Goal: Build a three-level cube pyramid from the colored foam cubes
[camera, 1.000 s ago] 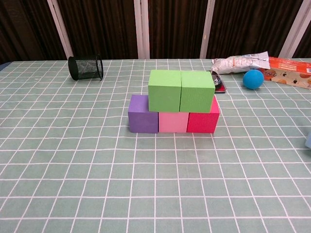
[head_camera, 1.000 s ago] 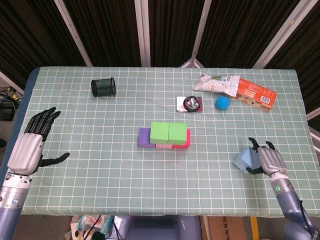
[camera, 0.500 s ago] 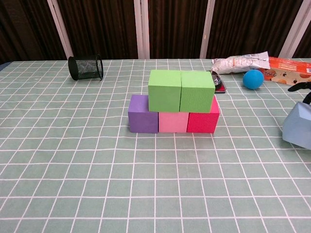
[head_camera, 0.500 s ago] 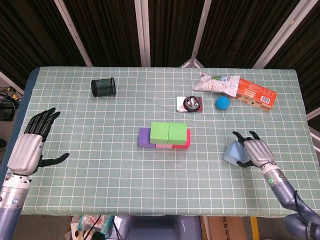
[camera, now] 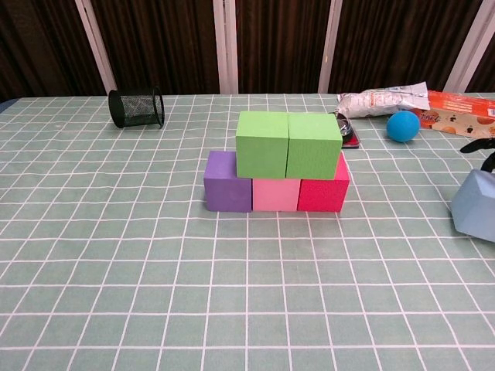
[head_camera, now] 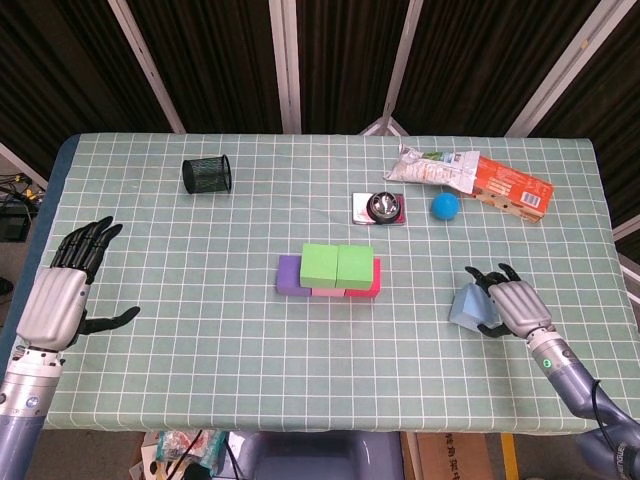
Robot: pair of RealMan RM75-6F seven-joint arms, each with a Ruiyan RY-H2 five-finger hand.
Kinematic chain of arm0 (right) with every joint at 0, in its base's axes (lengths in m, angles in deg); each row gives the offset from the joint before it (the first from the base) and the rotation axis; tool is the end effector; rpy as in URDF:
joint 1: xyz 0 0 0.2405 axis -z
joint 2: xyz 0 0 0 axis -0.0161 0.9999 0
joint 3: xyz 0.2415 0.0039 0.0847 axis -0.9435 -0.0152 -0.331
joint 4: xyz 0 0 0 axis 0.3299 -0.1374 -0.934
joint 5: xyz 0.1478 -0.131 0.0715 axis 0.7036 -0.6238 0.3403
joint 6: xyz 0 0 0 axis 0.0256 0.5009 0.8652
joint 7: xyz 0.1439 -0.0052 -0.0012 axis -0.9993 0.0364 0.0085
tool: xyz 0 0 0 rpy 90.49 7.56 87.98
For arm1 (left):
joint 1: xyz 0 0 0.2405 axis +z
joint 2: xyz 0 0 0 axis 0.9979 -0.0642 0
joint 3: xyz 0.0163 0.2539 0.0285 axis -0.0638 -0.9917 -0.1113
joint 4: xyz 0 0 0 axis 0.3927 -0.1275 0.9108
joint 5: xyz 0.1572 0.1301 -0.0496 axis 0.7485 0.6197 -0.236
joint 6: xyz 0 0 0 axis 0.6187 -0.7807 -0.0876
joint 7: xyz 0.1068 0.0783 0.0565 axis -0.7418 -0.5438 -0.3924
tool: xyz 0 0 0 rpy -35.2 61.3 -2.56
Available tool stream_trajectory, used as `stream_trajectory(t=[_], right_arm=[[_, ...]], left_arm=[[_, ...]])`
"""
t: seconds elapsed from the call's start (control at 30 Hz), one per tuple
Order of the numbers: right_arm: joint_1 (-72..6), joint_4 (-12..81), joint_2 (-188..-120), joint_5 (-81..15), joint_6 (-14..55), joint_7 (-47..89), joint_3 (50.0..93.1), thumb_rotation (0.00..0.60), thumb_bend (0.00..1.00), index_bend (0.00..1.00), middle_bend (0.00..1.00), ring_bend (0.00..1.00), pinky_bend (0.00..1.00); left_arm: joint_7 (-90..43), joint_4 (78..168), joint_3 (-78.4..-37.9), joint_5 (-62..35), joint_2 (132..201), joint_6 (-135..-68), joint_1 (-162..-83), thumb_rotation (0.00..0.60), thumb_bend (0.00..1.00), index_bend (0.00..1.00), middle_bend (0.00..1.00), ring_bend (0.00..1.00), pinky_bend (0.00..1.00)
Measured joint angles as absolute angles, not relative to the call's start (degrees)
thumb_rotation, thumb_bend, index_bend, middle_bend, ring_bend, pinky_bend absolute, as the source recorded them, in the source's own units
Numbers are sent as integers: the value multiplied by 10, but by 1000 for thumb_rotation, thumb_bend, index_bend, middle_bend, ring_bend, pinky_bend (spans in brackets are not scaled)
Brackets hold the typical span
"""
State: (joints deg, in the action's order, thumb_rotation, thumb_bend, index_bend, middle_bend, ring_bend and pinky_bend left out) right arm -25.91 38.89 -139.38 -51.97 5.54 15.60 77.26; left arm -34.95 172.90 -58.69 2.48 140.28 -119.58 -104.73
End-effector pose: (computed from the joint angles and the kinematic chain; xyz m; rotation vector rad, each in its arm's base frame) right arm -0.3083 -0.3027 0.0943 1.7817 -1.0846 0.6607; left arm -0.1732 0.2329 0.1706 -1.4208 -0.9663 -1.1797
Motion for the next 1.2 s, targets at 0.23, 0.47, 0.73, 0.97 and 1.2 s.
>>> stream_trajectory(t=[0.23, 0.47, 0.73, 0.97, 1.2], right_arm=[[-253, 427, -1380, -470, 42, 158, 772, 600, 253, 0, 53, 35, 0], [-242, 496, -1372, -365, 50, 184, 755, 600, 253, 0, 54, 34, 0], [-245, 517, -1392, -289, 87, 266, 740, 600, 253, 0, 132, 60, 0], [-253, 516, -1409, -255, 92, 297, 740, 600, 253, 0, 132, 60, 0], [-260, 516, -1415, -240, 92, 313, 741, 600, 253, 0, 141, 63, 0]], left_arm=[[-349, 1731, -587, 26, 1401, -1191, -1046, 600, 124, 0, 1, 0, 0], [-348, 1733, -586, 30, 1400, -1189, -1043, 600, 125, 0, 1, 0, 0], [-342, 1733, -584, 31, 1397, -1189, -1038, 600, 125, 0, 1, 0, 0], [-337, 1732, -580, 31, 1394, -1188, -1036, 600, 124, 0, 1, 0, 0], [-333, 1730, -578, 28, 1392, -1183, -1036, 600, 124, 0, 1, 0, 0]])
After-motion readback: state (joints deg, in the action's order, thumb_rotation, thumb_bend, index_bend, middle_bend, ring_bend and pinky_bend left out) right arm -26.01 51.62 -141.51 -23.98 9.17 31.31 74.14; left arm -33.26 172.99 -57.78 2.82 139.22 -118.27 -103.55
